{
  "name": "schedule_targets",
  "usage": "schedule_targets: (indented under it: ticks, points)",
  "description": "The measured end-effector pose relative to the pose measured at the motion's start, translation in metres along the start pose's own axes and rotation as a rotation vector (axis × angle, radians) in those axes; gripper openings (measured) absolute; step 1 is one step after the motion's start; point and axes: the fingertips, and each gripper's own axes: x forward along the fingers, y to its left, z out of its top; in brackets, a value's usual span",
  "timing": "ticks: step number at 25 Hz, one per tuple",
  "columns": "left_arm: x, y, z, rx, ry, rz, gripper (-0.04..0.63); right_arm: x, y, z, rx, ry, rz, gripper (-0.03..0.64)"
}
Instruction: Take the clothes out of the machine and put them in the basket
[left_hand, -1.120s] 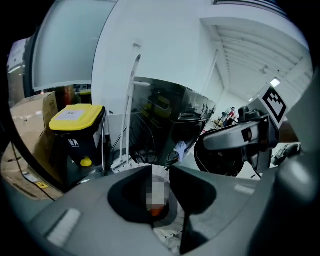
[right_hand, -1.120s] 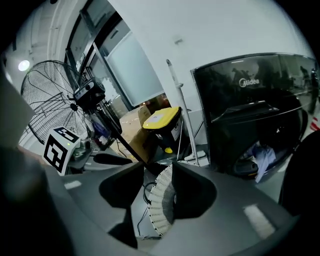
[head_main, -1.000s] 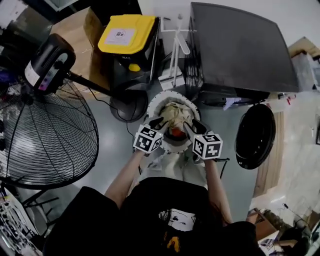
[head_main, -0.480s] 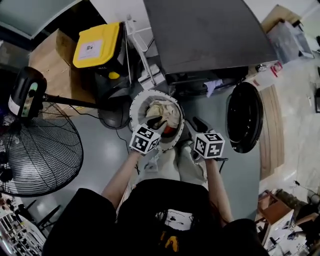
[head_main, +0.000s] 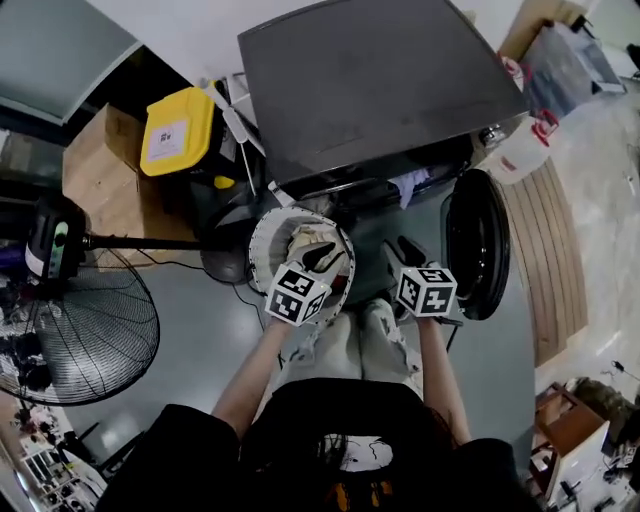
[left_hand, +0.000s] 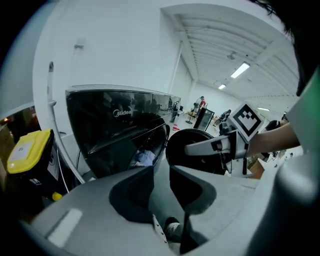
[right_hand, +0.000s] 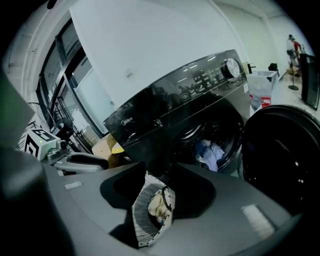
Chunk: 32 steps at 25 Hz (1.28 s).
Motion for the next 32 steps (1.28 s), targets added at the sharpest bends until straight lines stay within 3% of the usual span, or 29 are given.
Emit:
schedule_targets:
  ticks: [11, 16, 26, 32]
  points:
    - [0.067, -0.015, 0.050, 0.065, 0.021, -0.025, 0.101, 0.018, -0.075, 0.018, 0.032, -0.043, -0.072, 0.155]
    - [0.090, -0.022, 0.061, 0.083, 0.036, -0.080, 0.101, 0.039, -0.106, 0.008, 0.052, -0.030, -0.112, 0.152]
    - [0.148, -0.018, 0.033, 0.251, 0.149, -0.180, 0.101, 0.087, -0.165, -0.018, 0.085, -0.067, -0.200, 0.138]
    - [0.181, -0.004, 0.009, 0.296, 0.167, -0.220, 0.101, 0.126, -0.202, -0.023, 0.086, -0.113, -0.239, 0.138]
